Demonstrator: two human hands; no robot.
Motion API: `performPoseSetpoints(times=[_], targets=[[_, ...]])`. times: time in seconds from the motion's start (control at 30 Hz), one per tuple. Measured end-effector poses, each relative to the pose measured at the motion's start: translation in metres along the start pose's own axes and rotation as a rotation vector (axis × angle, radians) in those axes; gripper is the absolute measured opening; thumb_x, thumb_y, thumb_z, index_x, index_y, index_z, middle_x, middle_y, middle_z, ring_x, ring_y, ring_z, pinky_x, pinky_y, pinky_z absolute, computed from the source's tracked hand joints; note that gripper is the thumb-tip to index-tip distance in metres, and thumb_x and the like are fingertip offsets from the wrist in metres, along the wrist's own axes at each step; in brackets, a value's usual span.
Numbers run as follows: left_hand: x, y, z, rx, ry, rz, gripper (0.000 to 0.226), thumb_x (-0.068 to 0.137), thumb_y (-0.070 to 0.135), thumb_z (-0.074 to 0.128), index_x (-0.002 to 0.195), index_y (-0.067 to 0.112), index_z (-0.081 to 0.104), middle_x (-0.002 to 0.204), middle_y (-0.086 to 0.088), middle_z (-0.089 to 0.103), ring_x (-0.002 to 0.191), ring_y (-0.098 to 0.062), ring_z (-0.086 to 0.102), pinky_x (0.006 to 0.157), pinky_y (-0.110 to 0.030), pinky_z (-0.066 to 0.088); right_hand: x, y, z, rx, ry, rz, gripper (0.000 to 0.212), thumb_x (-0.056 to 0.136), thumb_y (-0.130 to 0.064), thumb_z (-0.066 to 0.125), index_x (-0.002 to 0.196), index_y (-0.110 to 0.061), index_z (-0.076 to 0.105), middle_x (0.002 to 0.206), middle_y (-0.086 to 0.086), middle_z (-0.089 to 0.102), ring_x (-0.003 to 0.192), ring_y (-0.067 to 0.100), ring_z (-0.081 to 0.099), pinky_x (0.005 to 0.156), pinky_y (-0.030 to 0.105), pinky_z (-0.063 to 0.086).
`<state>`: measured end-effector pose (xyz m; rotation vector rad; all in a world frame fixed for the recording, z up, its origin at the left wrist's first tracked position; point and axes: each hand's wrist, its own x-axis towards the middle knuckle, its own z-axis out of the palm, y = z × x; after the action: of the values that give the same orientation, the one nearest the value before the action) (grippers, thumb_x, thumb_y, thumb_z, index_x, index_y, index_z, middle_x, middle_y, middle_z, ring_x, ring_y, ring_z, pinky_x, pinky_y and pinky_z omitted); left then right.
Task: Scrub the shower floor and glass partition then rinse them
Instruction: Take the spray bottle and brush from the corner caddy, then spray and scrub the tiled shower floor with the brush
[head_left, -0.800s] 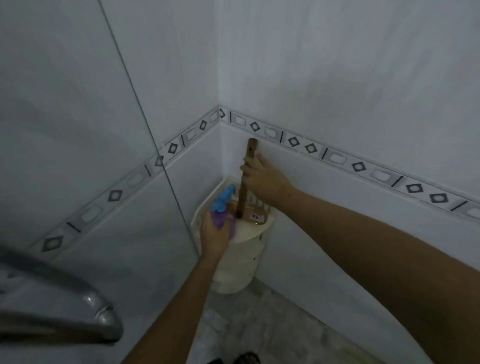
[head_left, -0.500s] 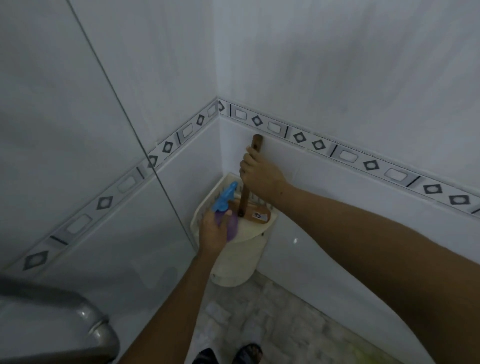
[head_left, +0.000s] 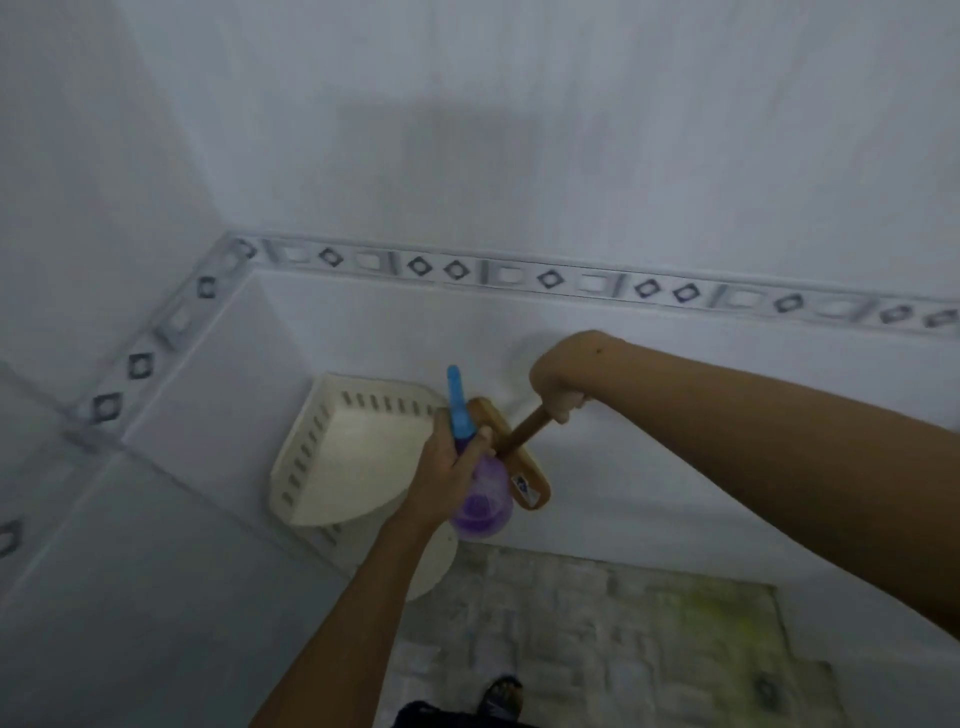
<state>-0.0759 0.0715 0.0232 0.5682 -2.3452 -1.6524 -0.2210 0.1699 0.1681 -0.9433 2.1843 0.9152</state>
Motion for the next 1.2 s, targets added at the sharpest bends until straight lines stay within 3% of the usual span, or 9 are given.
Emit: performPoseSetpoints(times=[0.1,0.17,0.3,0.4,0.53,0.73,0.9,1.03,1.2], targets=[[0.006,0.020,0.067,0.022,-0.132,0.023,0.017,0.101,0.026,0.053,0.106,0.011,0.045,0.084,-0.007,0.061,0.073,-0.010,0.063,0.066,-0.022,0.051,-0.012,0.053,0.075,0.216,-0.095,0.078,0.027,0.098,-0.026,0.061,0.076,-0.010,0.056,0.071,0.003,0.055,0.058,0.018,0.050,0.066,0.032,0.046],[0.005,0.033,0.114,0.028,-0.222,0.031,0.018,0.101,0.022,0.054,0.107,0.007,0.045,0.084,-0.003,0.055,0.065,0.001,0.057,0.059,-0.011,0.046,-0.028,0.077,0.135,0.381,-0.139,0.154,0.024,0.098,-0.022,0.059,0.079,-0.008,0.058,0.068,0.005,0.052,0.055,0.019,0.046,0.058,0.029,0.041],[-0.014,0.050,0.206,0.010,-0.430,0.064,0.031,0.099,0.031,0.057,0.115,0.010,0.040,0.097,-0.009,0.052,0.073,-0.017,0.060,0.066,-0.030,0.056,-0.076,0.106,0.260,0.675,-0.129,0.359,0.022,0.100,-0.018,0.049,0.109,-0.002,0.059,0.077,0.009,0.059,0.054,0.020,0.053,0.047,0.027,0.042],[-0.036,0.058,0.265,0.049,-0.565,0.060,0.051,0.097,0.054,0.048,0.132,0.018,0.036,0.108,-0.011,0.053,0.077,-0.022,0.063,0.070,-0.038,0.058,-0.107,0.113,0.340,0.877,-0.113,0.500,0.023,0.101,-0.019,0.045,0.113,-0.004,0.057,0.079,0.009,0.061,0.055,0.021,0.057,0.047,0.027,0.044],[-0.071,0.059,0.332,0.187,-0.756,0.159,0.054,0.089,0.072,0.034,0.095,0.021,0.051,0.088,-0.010,0.057,0.071,-0.016,0.057,0.064,-0.034,0.048,-0.136,0.110,0.442,1.099,-0.134,0.647,0.017,0.100,-0.019,0.046,0.105,-0.006,0.057,0.081,0.006,0.059,0.063,0.018,0.058,0.055,0.027,0.046],[-0.107,0.029,0.408,0.321,-0.858,0.124,0.043,0.095,0.054,0.054,0.075,0.015,0.053,0.067,-0.007,0.058,0.062,-0.026,0.062,0.058,-0.037,0.050,-0.152,0.079,0.565,1.540,-0.152,0.871,0.026,0.103,-0.027,0.051,0.102,-0.002,0.055,0.077,0.011,0.058,0.054,0.022,0.054,0.047,0.026,0.043],[-0.109,-0.026,0.473,0.413,-0.930,0.072,0.053,0.085,0.063,0.053,0.078,0.011,0.062,0.070,-0.010,0.067,0.061,-0.027,0.066,0.059,-0.043,0.057,-0.100,0.040,0.650,1.893,-0.186,1.013,0.026,0.104,-0.017,0.043,0.116,0.004,0.049,0.090,0.024,0.062,0.066,0.031,0.058,0.054,0.035,0.047],[-0.088,-0.124,0.548,0.495,-0.979,0.024,0.059,0.093,0.054,0.054,0.076,-0.002,0.065,0.064,-0.019,0.067,0.055,-0.030,0.067,0.054,-0.039,0.057,0.003,-0.003,0.733,2.119,-0.211,1.091,0.027,0.100,-0.015,0.044,0.117,0.005,0.051,0.080,0.018,0.056,0.059,0.027,0.052,0.050,0.032,0.045],[-0.057,-0.254,0.620,0.603,-1.007,0.126,0.044,0.093,0.053,0.052,0.071,0.015,0.055,0.068,-0.014,0.063,0.059,-0.030,0.065,0.058,-0.038,0.054,0.152,-0.061,0.822,2.292,-0.179,1.155,0.022,0.101,-0.019,0.045,0.110,0.000,0.052,0.079,0.016,0.056,0.058,0.025,0.052,0.047,0.029,0.044]])
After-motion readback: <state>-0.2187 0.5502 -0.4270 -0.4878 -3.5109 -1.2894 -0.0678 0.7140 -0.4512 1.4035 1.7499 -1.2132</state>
